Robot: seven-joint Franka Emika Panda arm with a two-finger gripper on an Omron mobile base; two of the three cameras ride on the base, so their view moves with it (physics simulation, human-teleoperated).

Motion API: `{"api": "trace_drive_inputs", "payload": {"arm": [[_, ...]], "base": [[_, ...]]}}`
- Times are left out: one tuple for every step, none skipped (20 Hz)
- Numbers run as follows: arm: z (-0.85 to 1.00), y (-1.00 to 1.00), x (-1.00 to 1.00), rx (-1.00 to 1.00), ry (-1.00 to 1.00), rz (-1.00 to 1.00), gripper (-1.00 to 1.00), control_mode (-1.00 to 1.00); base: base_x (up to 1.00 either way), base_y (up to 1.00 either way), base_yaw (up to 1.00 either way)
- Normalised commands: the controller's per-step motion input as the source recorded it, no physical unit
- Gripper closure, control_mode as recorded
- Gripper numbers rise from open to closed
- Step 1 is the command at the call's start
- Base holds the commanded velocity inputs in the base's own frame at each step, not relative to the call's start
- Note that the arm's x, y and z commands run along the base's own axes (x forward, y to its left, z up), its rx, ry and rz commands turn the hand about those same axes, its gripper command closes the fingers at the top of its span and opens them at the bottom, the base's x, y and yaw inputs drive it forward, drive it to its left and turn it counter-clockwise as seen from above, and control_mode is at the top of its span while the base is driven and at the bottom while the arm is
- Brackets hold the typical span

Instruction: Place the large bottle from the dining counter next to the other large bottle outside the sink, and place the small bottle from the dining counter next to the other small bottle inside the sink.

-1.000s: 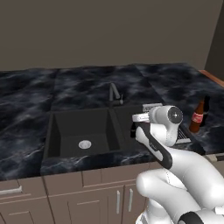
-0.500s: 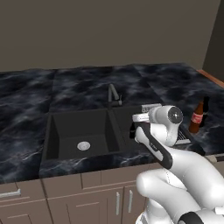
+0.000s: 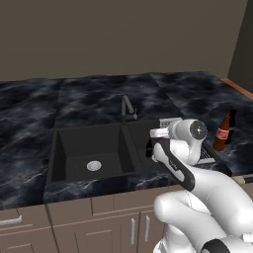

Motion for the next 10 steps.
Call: {"api": "trace_drive_inputs", "payload": {"arm": [[0.00, 0.00, 0.00, 0.00, 0.00, 0.00, 1.00, 1.00], [0.00, 0.00, 0.00, 0.00, 0.00, 0.00, 1.00, 1.00], [0.00, 0.00, 0.00, 0.00, 0.00, 0.00, 1.00, 1.00], [-0.01, 0.00, 0.13, 0.00, 0.01, 0.00, 1.00, -1.00], [-0.03, 0.00, 0.17, 0.00, 0.02, -0.01, 1.00, -1.00], [-0.03, 0.00, 0.22, 0.00, 0.03, -0.01, 1.00, -1.00], [-0.02, 0.00, 0.29, 0.00, 0.04, -0.02, 1.00, -1.00], [0.00, 0.00, 0.30, 0.00, 0.03, -0.03, 1.00, -1.00], [-0.01, 0.00, 0.35, 0.00, 0.03, -0.04, 1.00, -1.00], [-0.04, 0.00, 0.34, 0.00, 0.04, -0.04, 1.00, -1.00]], "base": [[0.05, 0.00, 0.00], [0.03, 0.00, 0.00], [0.09, 0.00, 0.00], [0.00, 0.00, 0.00], [0.00, 0.00, 0.00], [0.00, 0.00, 0.00], [0.00, 0.00, 0.00], [0.00, 0.00, 0.00], [0.00, 0.00, 0.00], [0.00, 0.00, 0.00]]}}
